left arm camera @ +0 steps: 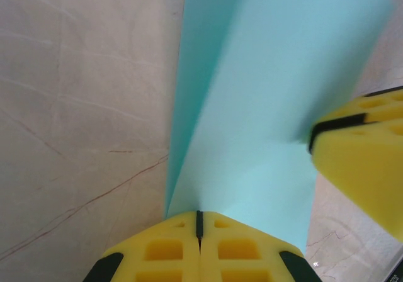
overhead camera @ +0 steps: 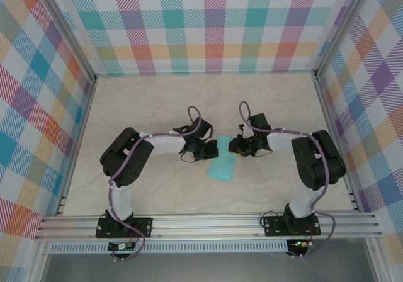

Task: Fold a paper plane with a square sheet of paper (pick it up from the middle)
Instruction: Fold the square sheet of paper in half at the center of the table.

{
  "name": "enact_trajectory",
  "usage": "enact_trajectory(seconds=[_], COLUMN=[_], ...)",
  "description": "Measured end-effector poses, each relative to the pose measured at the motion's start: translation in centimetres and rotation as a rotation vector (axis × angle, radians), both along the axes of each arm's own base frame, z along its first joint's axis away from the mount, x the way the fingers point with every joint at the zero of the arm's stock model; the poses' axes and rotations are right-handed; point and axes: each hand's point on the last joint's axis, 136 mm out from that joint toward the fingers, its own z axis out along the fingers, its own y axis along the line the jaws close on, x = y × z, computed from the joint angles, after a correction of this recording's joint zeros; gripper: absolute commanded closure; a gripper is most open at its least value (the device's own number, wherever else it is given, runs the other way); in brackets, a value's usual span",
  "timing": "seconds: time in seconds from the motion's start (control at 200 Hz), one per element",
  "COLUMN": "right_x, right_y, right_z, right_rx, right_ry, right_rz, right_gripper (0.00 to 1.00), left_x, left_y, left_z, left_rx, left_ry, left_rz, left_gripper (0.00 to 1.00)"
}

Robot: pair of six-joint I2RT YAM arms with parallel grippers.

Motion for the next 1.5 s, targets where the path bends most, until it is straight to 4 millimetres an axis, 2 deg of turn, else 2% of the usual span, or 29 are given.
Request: enact_trajectory(seconds=[0.365, 0.6, 0.68, 0.76, 1.01, 1.145, 1.345, 1.415, 1.5], right_x=[0.2, 2.4, 2.6, 2.4, 2.7, 3.1, 5.2, 5.2, 4.9], right_y=[-0.2, -0.5, -0.8, -1.0, -1.1, -1.0, -0.7, -0.9, -1.2], right_z=[0.1, 1.7, 1.2, -0.3, -0.1, 0.7, 2.6, 2.0, 0.2], right_rx=[0.009, 0.033, 0.028, 0.017, 0.029, 0.017, 0.009, -0.001, -0.015], right_ry=[0.012, -0.027, -0.018, 0.018, 0.024, 0.041, -0.013, -0.004, 0.036], right_rz=[-0.010, -0.035, -0.043, -0.045, -0.048, -0.050, -0.048, -0.050, -0.057], right_gripper=[0.79, 0.79, 0.79, 0.80, 0.79, 0.78, 0.79, 0.79, 0.79], left_x=[0.0, 0.0, 0.0, 0.0, 0.0, 0.0, 0.0, 0.0, 0.0], left_y=[0.0, 0.0, 0.0, 0.0, -0.1, -0.1, -0.1, -0.1, -0.1], left_z=[0.0, 0.0, 0.0, 0.0, 0.0, 0.0, 0.0, 0.0, 0.0], left_rx=[0.000, 0.000, 0.000, 0.000, -0.001, -0.001, -0.001, -0.001, -0.001], left_ry=[-0.003, -0.003, -0.003, -0.003, -0.004, -0.004, -0.004, -0.004, -0.004], left_rz=[-0.002, -0.002, -0.003, -0.002, -0.003, -0.003, -0.003, -0.003, -0.003], left_gripper=[1.00, 1.00, 1.00, 1.00, 1.00, 1.00, 1.00, 1.00, 1.00])
